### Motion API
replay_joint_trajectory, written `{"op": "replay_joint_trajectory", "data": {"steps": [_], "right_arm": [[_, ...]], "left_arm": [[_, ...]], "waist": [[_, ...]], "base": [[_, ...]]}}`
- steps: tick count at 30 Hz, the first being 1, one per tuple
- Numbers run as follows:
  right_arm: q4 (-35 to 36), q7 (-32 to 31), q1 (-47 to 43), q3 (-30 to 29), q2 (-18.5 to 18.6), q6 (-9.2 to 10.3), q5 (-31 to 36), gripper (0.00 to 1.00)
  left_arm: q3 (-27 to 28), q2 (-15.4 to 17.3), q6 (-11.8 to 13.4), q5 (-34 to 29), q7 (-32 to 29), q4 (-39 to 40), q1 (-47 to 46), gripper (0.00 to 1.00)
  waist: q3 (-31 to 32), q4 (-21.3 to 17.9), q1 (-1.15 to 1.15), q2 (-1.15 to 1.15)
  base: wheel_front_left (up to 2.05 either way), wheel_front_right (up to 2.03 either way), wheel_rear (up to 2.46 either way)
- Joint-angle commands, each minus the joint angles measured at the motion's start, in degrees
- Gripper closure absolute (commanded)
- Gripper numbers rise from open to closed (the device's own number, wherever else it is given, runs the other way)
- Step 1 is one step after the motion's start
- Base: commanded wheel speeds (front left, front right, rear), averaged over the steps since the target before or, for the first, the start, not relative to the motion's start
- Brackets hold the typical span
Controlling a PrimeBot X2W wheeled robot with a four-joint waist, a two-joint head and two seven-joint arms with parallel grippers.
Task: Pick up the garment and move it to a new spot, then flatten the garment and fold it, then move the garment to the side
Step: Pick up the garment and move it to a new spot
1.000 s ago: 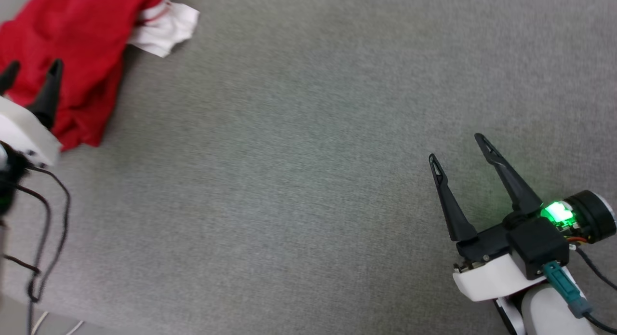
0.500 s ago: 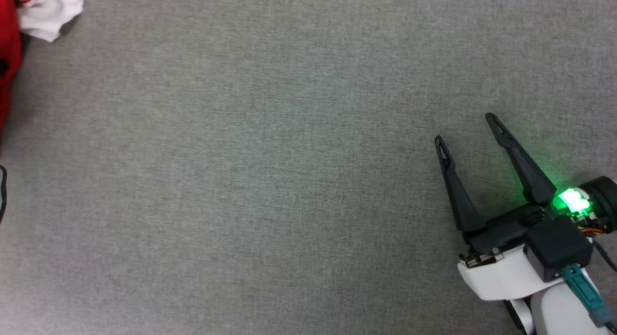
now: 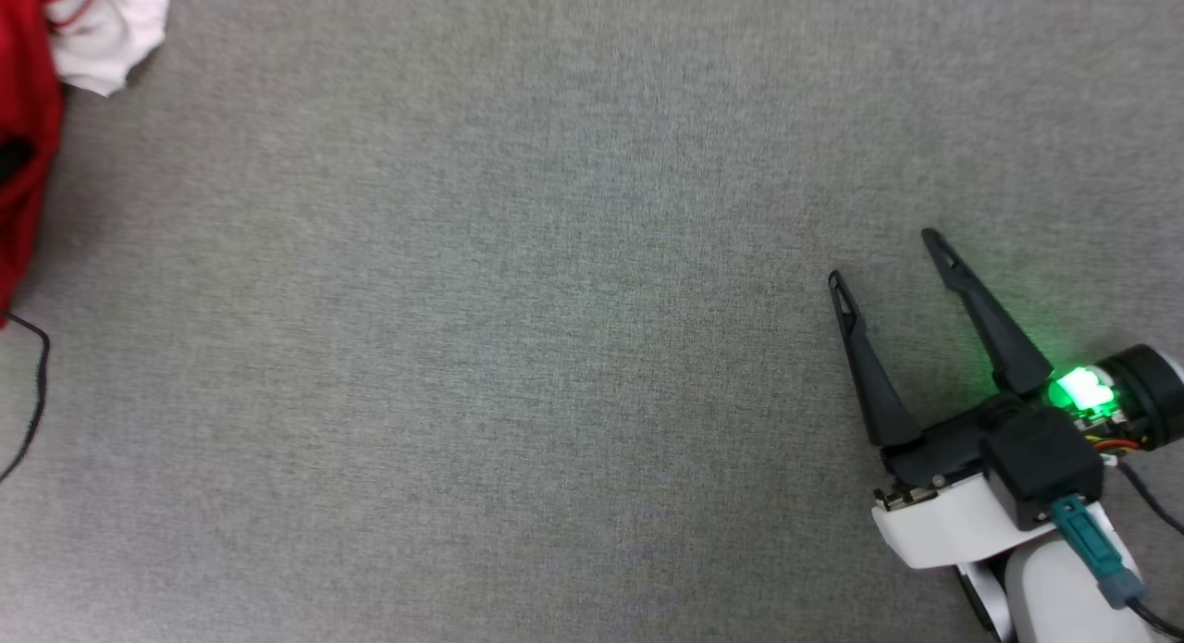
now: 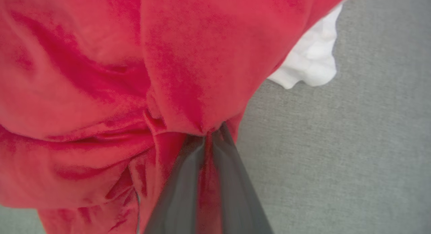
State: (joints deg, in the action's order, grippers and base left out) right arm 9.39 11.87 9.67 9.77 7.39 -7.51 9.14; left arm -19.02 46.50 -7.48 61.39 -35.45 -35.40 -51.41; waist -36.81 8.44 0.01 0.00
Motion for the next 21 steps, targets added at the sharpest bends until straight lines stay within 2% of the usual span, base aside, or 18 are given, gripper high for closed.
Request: {"op": "replay_joint_trajectory", "data": {"steps": [1, 7, 8, 12, 14, 17, 21], "right_arm": [[-1.2, 0.2, 0.3, 0.1, -0.1, 0.04, -0.3, 0.0], [-5.0, 1.4, 0.1, 0.0, -1.4, 0.04, -1.3, 0.0], [-7.6, 2.0, -0.3, -0.4, -2.1, 0.04, -1.6, 0.0], [-10.1, 2.5, -0.9, -0.6, -3.0, 0.04, -2.3, 0.0], [-12.4, 2.9, -1.5, -0.7, -3.6, 0.04, -2.7, 0.0], [-13.6, 3.1, -1.9, -0.9, -4.0, 0.04, -3.3, 0.0], [-15.4, 3.3, -3.2, -1.7, -4.4, 0.04, -4.2, 0.0]], "left_arm": [[-1.1, 0.9, 0.1, 0.5, 2.0, 1.5, 1.3, 1.0], [-7.6, 2.4, 0.1, 1.5, 9.6, 8.9, 5.6, 1.0], [-11.7, 2.9, 0.1, 1.0, 13.2, 12.1, 8.1, 1.0], [-15.5, 2.9, 0.1, 0.9, 16.3, 15.1, 10.4, 1.0], [-19.1, 2.3, 0.1, 0.9, 19.4, 17.7, 13.4, 1.0], [-21.0, 1.9, 0.1, 0.6, 21.3, 19.1, 15.1, 1.0], [-23.3, -0.6, 0.1, -0.4, 24.4, 21.6, 18.3, 1.0]], "waist": [[2.2, -0.1, -0.01, 0.0], [8.8, -1.0, -0.01, 0.0], [12.6, -1.9, -0.01, 0.0], [16.1, -3.1, -0.01, 0.0], [19.5, -4.8, -0.01, 0.0], [21.7, -5.9, -0.01, 0.0], [25.0, -7.9, -0.01, 0.0]], "base": [[0.0, 0.0, 0.0], [0.0, 0.0, 0.0], [0.0, 0.0, 0.0], [0.0, 0.0, 0.0], [0.0, 0.0, 0.0], [0.0, 0.0, 0.0], [0.0, 0.0, 0.0]]}}
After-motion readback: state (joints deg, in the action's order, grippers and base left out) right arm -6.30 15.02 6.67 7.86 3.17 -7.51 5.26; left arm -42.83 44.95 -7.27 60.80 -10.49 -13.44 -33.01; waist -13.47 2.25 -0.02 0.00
